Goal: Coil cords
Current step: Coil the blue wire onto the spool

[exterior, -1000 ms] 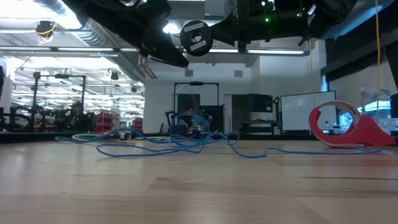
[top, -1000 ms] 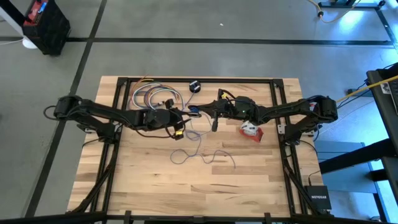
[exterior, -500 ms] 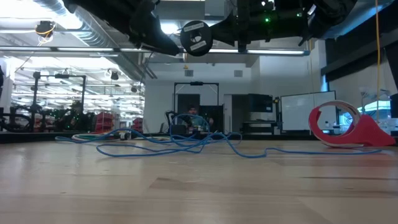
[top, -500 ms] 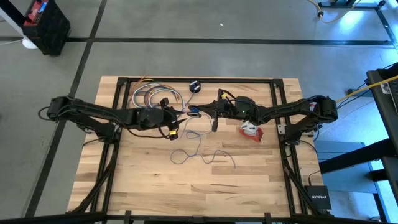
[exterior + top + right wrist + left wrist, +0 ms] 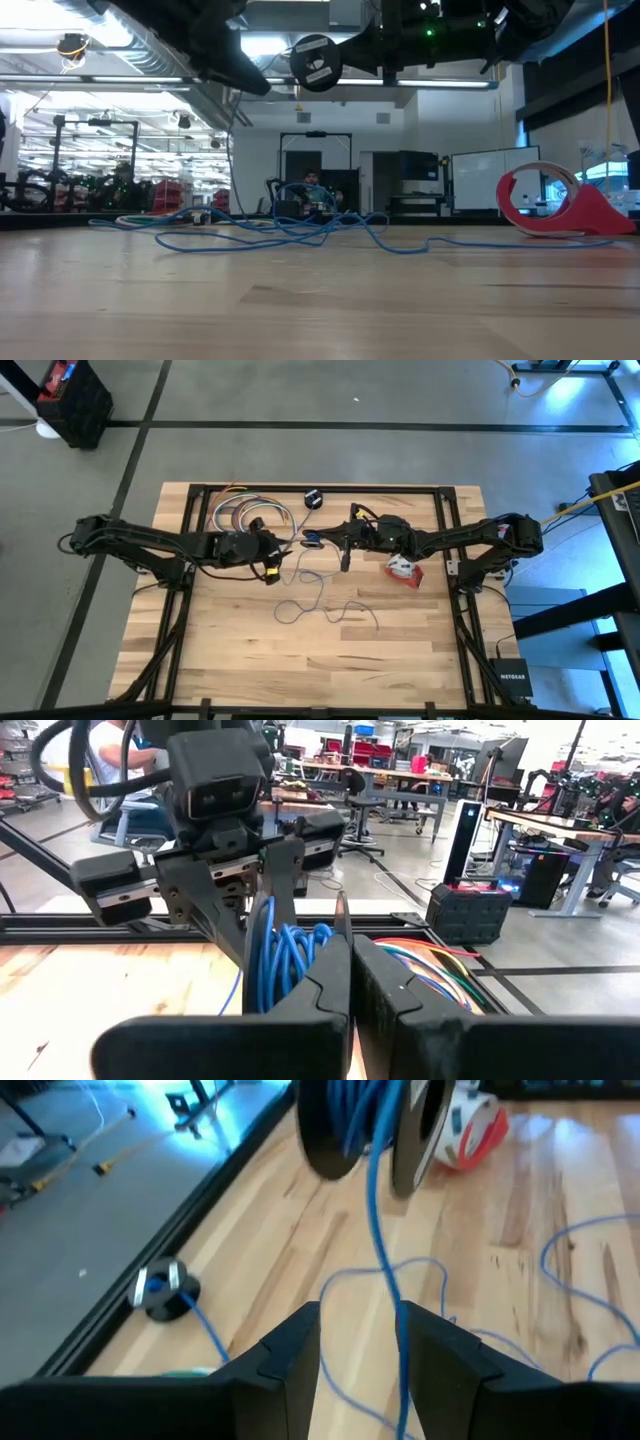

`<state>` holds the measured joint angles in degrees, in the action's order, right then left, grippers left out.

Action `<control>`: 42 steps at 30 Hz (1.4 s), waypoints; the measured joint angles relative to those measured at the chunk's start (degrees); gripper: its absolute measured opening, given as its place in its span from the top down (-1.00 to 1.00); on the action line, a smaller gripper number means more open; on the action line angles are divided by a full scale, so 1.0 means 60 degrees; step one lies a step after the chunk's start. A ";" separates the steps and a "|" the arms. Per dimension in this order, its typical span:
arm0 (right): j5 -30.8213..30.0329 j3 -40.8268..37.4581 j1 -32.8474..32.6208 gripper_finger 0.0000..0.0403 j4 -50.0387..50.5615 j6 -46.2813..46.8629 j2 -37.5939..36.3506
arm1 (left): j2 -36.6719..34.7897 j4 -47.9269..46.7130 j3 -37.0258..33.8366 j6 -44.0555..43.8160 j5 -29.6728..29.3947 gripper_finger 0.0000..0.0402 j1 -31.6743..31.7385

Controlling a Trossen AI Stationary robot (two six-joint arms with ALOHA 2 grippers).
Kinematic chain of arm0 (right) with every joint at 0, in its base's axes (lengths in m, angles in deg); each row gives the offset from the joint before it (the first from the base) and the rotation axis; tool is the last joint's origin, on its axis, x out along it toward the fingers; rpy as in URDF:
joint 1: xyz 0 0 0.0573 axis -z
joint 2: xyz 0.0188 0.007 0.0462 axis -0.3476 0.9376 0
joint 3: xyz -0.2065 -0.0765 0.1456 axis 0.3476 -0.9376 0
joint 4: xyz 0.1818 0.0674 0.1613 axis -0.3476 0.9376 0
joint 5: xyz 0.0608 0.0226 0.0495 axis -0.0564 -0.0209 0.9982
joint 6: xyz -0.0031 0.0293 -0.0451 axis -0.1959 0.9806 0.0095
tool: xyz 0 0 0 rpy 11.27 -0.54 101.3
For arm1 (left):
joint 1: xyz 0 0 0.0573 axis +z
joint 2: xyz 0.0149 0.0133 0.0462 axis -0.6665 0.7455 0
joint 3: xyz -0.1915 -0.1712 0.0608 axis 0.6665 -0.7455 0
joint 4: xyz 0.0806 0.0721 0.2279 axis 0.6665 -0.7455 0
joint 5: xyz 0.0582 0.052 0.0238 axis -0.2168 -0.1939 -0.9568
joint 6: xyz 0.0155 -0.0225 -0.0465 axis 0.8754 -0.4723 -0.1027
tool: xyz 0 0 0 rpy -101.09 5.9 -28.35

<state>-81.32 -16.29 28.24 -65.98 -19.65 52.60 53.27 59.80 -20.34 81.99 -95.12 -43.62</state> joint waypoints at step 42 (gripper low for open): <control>0.0000 -0.0007 0.0000 0.97 -0.0021 -0.0004 0.0004 | -0.0813 -0.1025 -0.0084 -0.0468 0.0350 0.94 -0.0082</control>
<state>-81.32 -16.34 28.24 -66.11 -19.68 52.62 48.39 53.65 -20.85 79.18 -93.02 -44.11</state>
